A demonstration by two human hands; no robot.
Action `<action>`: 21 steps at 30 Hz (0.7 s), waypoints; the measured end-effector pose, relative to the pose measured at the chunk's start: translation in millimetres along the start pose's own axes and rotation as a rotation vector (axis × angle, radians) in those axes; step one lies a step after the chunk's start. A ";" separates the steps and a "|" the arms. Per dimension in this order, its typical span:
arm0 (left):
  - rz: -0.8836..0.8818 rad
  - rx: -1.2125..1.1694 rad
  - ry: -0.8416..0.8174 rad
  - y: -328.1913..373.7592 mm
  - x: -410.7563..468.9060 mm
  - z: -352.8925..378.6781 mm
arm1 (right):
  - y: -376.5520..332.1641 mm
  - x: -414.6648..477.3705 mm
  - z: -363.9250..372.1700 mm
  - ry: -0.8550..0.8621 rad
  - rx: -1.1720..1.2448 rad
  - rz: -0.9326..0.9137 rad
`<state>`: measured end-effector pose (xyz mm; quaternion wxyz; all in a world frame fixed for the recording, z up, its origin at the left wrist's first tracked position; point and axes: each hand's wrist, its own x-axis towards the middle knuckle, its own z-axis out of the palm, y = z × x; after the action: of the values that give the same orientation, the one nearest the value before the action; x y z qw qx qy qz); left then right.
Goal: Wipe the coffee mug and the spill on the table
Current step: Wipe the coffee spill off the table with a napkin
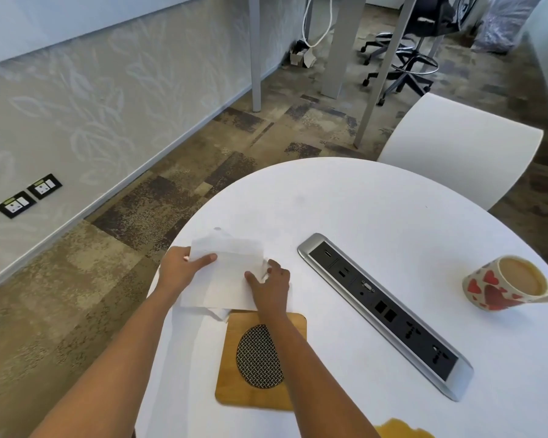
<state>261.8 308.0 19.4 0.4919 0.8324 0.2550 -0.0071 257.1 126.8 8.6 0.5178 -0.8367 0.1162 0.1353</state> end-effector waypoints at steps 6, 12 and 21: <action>0.087 -0.135 -0.131 36.0 -20.5 -5.7 | 3.4 1.4 -37.6 -0.073 0.420 0.063; 0.132 -0.311 -0.221 78.1 -43.2 -7.1 | 13.1 -10.1 -68.8 -0.359 0.549 -0.008; 0.069 -0.552 -0.326 97.5 -83.8 20.2 | 6.5 -44.1 -106.9 -0.169 0.652 -0.095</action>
<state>235.8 218.8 110.5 0.7334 0.6636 0.1368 -0.0543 225.0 30.3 64.1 0.7716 -0.6175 0.0707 0.1358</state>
